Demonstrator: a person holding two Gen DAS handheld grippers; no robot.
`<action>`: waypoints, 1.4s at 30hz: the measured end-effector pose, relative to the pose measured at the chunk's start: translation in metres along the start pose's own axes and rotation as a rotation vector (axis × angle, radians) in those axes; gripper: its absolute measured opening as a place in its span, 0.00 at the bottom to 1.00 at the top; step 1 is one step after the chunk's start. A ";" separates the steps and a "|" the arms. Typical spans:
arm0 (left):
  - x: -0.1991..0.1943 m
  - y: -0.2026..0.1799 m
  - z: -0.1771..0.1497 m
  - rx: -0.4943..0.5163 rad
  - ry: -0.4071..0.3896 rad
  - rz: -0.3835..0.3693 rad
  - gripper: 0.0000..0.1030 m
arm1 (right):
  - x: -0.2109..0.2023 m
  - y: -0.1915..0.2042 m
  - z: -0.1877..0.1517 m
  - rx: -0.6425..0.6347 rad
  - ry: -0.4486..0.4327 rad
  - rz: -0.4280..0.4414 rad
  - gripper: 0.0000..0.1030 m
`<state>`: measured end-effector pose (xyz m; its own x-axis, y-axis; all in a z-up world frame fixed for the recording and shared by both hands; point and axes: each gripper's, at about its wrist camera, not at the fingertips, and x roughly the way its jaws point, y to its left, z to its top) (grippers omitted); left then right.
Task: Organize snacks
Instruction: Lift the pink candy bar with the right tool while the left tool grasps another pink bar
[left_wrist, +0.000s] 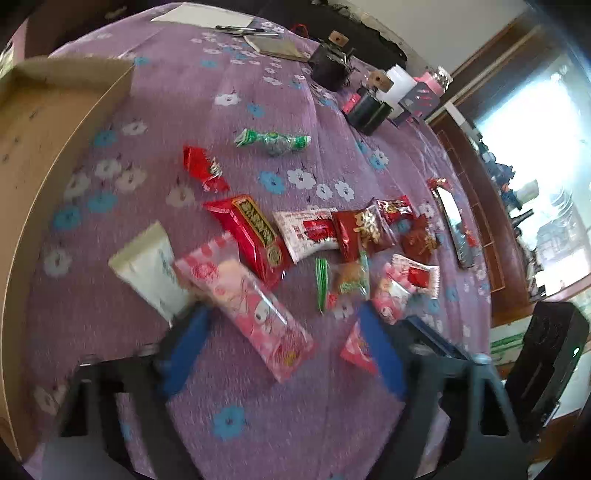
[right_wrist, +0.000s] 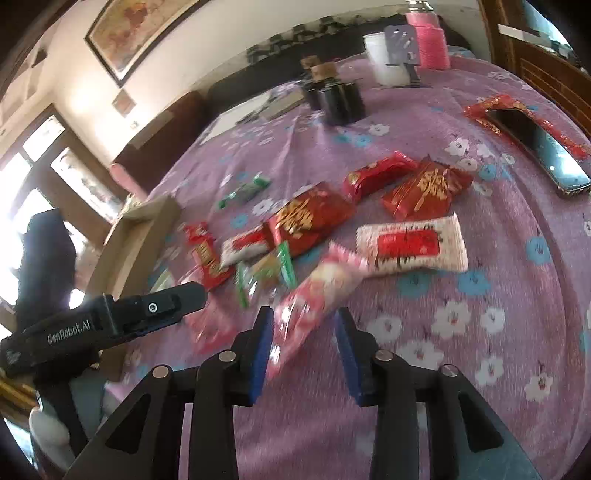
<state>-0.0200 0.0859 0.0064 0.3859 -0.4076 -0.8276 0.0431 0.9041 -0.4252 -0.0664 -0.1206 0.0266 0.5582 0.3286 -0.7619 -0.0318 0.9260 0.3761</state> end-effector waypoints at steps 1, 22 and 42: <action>0.002 -0.002 0.000 0.015 0.003 0.013 0.58 | 0.004 0.001 0.003 -0.001 -0.004 -0.018 0.36; -0.012 -0.002 0.002 0.075 0.002 0.065 0.39 | -0.019 -0.031 -0.032 -0.024 0.015 0.000 0.21; 0.020 -0.038 -0.006 0.265 -0.076 0.265 0.22 | -0.014 -0.022 -0.031 -0.050 0.001 -0.035 0.28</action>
<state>-0.0201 0.0425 0.0042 0.4829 -0.1540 -0.8621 0.1656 0.9827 -0.0827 -0.0996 -0.1400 0.0129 0.5587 0.2957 -0.7748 -0.0532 0.9451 0.3224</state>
